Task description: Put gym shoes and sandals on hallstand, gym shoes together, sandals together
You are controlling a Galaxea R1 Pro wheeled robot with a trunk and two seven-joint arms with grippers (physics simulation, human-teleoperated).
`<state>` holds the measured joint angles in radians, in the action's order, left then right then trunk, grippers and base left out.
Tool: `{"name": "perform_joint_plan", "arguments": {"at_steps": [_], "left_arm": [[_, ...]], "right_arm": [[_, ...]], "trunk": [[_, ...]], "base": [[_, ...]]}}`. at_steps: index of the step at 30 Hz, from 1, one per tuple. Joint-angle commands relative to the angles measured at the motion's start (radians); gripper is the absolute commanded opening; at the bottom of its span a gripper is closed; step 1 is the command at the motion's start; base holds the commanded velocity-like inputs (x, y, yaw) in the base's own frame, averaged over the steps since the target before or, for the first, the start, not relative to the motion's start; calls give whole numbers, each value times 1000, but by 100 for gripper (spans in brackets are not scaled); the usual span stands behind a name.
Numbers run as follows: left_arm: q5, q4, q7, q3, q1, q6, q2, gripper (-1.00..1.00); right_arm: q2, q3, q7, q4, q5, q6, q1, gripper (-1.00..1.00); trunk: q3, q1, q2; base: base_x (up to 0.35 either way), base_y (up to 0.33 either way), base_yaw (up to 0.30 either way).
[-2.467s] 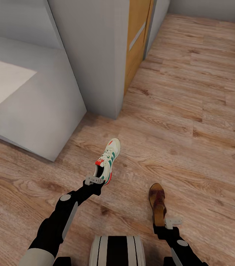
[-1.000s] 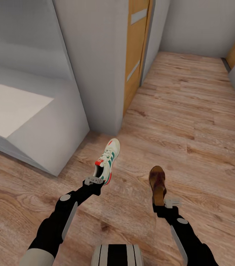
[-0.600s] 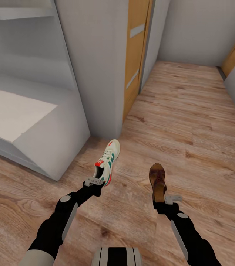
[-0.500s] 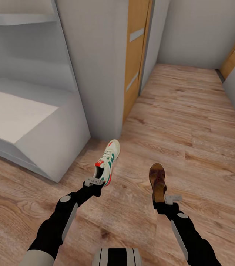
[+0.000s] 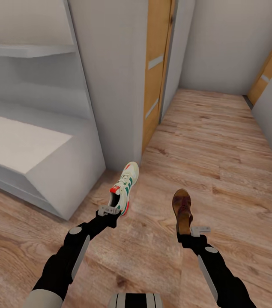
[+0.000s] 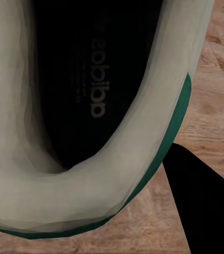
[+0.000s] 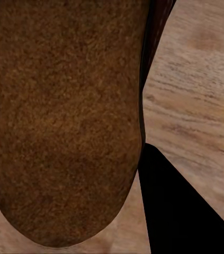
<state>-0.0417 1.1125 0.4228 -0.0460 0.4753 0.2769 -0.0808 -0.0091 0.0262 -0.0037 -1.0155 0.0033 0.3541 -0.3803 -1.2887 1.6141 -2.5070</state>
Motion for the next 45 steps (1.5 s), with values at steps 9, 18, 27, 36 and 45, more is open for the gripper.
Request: {"name": "perform_joint_plan", "arguments": {"at_steps": [9, 18, 27, 36, 45], "left_arm": [[-6, 1, 4, 3, -1, 3, 0, -100], [-6, 1, 4, 2, -1, 2, 0, -100], [-6, 1, 4, 2, -1, 2, 0, -100], [-6, 1, 4, 2, -1, 2, 0, -100], [-5, 1, 4, 2, -1, 2, 0, -100]], "right_arm": [[0, 0, -2, -1, -3, 6, 0, -100], [0, 0, -2, -1, -3, 6, 0, -100], [1, 0, -2, -1, -2, 6, 0, -100], [1, 0, -2, -1, -2, 6, 0, -100], [1, 0, -2, -1, 0, 6, 0, -100]], "trunk": [[14, 0, 0], [29, 0, 0], [44, 0, 0], [58, 0, 0], [71, 0, 0]], "base": [[-8, 0, 0], [-283, 0, 0], [-341, 0, 0], [-338, 0, 0], [-90, 0, 125]]}}
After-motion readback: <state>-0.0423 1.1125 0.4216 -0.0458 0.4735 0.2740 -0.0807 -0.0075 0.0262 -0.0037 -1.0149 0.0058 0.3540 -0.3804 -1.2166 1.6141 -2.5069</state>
